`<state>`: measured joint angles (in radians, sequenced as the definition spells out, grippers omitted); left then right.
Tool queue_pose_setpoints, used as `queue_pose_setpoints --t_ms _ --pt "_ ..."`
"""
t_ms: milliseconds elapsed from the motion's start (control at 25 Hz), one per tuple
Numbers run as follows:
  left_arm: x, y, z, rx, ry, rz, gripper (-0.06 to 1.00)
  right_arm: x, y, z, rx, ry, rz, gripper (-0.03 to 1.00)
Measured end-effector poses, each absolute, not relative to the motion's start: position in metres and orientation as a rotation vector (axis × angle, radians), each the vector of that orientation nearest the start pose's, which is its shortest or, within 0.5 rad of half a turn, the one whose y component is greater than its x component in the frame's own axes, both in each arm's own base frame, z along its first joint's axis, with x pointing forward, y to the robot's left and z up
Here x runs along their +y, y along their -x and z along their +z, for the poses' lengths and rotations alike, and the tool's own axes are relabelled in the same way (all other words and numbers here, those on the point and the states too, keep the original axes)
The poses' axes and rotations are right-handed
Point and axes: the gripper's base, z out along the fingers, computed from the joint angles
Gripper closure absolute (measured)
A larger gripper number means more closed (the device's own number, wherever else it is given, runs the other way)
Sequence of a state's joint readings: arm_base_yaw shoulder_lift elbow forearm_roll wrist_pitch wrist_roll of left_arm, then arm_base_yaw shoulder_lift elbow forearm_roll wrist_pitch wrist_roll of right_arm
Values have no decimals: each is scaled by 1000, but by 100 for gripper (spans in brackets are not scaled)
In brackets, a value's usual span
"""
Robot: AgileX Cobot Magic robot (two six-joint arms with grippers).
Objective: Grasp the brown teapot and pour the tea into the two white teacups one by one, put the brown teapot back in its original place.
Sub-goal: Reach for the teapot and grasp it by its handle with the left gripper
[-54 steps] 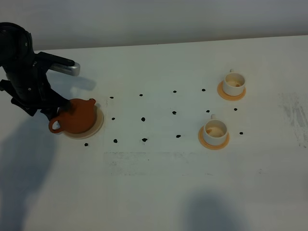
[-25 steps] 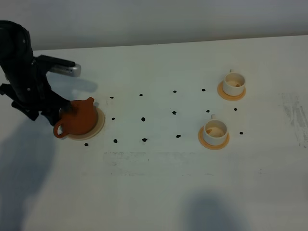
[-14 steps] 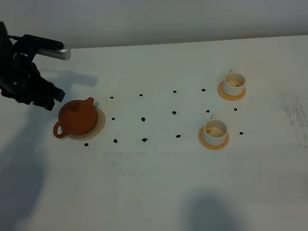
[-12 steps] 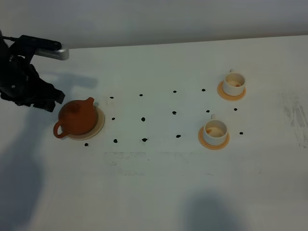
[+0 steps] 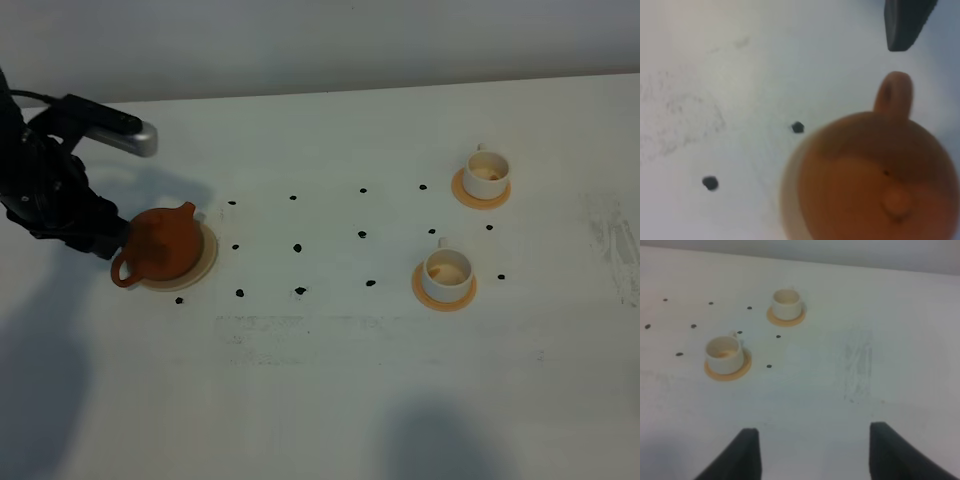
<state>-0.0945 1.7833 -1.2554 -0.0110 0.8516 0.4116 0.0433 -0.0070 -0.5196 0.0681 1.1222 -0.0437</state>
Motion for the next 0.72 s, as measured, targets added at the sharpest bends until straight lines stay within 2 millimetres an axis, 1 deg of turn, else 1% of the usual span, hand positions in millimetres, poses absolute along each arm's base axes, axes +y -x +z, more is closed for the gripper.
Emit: queue_pose_setpoints --t_ms 200,480,720 --pt "-39 -359 204 2800 -758 43 42 5 11 278 2076 97 82 50" --pt "-42 -360 201 2768 -897 59 42 5 11 278 2076 97 82 50" --pt "-43 -364 190 2770 -921 62 42 5 11 278 2076 97 82 50"
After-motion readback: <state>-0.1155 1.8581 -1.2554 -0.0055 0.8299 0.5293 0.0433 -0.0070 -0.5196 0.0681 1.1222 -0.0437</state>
